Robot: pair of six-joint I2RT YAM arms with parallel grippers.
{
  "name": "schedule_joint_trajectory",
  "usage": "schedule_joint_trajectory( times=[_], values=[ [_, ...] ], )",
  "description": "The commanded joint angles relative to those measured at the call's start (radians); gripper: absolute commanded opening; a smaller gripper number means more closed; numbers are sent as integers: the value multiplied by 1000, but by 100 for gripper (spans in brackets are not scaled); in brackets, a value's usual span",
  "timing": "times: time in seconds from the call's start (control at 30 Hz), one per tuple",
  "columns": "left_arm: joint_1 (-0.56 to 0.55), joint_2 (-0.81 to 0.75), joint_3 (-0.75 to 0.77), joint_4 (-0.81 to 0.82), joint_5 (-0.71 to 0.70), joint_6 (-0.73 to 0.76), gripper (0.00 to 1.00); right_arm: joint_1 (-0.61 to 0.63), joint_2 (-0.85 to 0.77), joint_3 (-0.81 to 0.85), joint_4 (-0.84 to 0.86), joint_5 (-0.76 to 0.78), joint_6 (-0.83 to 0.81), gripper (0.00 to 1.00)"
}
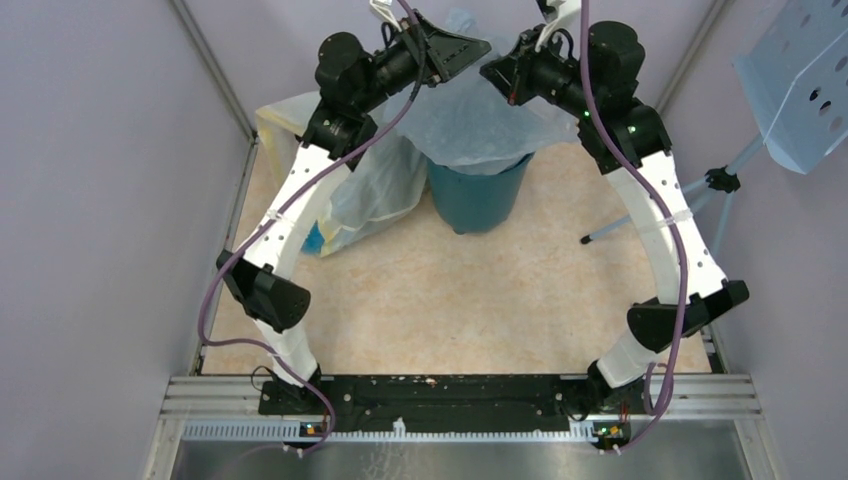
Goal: Put the trash bags into the trash bin
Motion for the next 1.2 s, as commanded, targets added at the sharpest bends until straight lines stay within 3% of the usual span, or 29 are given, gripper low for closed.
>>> schedule_joint_trajectory(
  times=[0.0, 0.07, 0.1, 0.2, 0.27, 0.37, 0.43, 0.53, 0.73, 1.03, 1.17],
  values=[
    [74, -117, -8, -98, -12, 101, 75, 6, -44, -43, 25, 103, 4, 0],
    [118, -165, -37, -168, -24, 139, 94, 6, -56, -66, 22, 130, 6, 0],
    [141, -197, -62, -186, -33, 157, 97, 6, -61, -76, 19, 148, 10, 0],
    [219, -296, -172, -221, -58, 185, 97, 6, -69, -96, 20, 175, 10, 0],
    [266, -353, -257, -239, -75, 185, 87, 6, -77, -102, 22, 179, 10, 0],
    [318, -387, -345, -334, -138, 175, 55, 6, -86, -105, 26, 187, 9, 0],
    [337, -384, -387, -398, -158, 152, 41, 6, -87, -101, 26, 187, 8, 0],
    [344, -374, -480, -329, -99, 111, 24, 6, -82, -74, 12, 180, 9, 0],
    [334, -300, -549, -230, 23, 41, 17, 6, -41, 42, -56, 158, 7, 0],
    [252, -183, -519, -68, 41, 33, 15, 6, -6, 107, -115, 132, 4, 0],
    [232, -183, -481, -171, -35, 81, 15, 6, -3, 110, -138, 137, 8, 0]
  ],
)
